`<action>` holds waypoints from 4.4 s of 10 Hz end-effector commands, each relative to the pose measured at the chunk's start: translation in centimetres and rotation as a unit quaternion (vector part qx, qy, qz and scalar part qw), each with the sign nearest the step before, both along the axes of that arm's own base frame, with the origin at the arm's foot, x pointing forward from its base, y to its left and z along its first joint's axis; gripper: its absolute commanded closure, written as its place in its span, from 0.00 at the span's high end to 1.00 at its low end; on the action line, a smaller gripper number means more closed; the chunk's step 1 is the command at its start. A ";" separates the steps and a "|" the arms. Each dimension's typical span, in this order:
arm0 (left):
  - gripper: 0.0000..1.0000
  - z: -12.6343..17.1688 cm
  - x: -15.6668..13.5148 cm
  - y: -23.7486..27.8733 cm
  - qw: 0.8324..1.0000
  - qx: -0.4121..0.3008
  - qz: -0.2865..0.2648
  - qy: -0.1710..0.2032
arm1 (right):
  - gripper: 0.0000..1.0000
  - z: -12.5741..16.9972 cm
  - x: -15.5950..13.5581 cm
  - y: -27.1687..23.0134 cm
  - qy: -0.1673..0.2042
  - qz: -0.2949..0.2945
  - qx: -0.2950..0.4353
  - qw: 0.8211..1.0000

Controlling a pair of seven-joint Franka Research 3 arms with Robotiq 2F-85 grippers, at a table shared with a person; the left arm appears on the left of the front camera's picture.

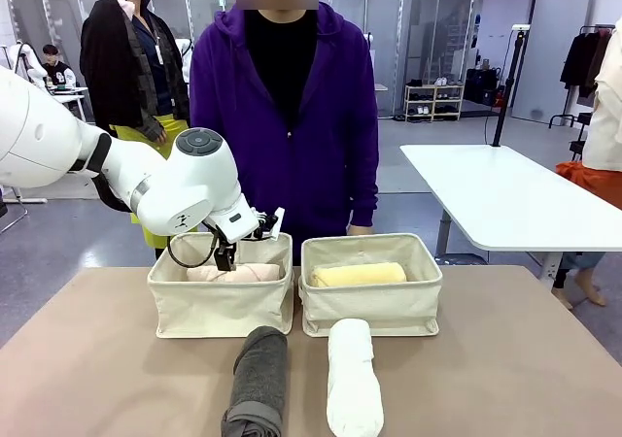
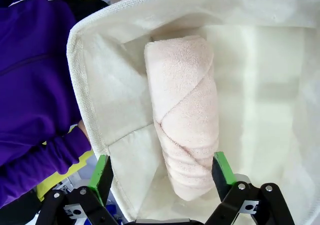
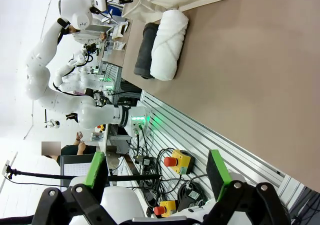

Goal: Divide the towels into two baskets.
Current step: Pick up one hotel-folded towel from the bottom of the table and place it in the Fabric basket indicated by the person.

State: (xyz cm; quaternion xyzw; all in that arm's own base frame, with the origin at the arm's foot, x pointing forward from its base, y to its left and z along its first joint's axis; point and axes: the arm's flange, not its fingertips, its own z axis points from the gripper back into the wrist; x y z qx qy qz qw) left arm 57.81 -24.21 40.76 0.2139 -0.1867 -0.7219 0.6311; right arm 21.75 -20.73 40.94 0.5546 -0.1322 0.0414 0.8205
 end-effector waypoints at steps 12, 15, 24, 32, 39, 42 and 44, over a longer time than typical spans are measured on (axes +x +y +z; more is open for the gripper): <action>1.00 9.5 -7.5 8.2 0.940 -0.224 0.177 0.186 | 1.00 0.3 0.0 0.1 -0.011 0.000 0.002 1.000; 1.00 12.3 -14.4 16.6 0.859 -0.388 0.229 0.242 | 1.00 0.3 0.0 0.1 -0.011 0.000 0.002 1.000; 1.00 3.8 -30.2 45.8 0.587 -0.664 0.308 0.347 | 1.00 0.3 0.0 0.1 -0.011 0.000 0.002 1.000; 1.00 1.6 -31.9 47.6 0.576 -0.670 0.325 0.336 | 1.00 0.3 0.0 0.1 -0.011 0.000 0.002 1.000; 1.00 1.6 -31.9 47.6 0.576 -0.670 0.325 0.336 | 1.00 0.3 0.0 0.1 -0.011 0.000 0.002 1.000; 1.00 1.6 -31.9 47.6 0.576 -0.670 0.325 0.336 | 1.00 0.3 0.0 0.1 -0.011 0.000 0.002 1.000; 1.00 1.6 -31.9 47.6 0.576 -0.670 0.325 0.336 | 1.00 0.3 0.0 0.1 -0.011 0.000 0.002 1.000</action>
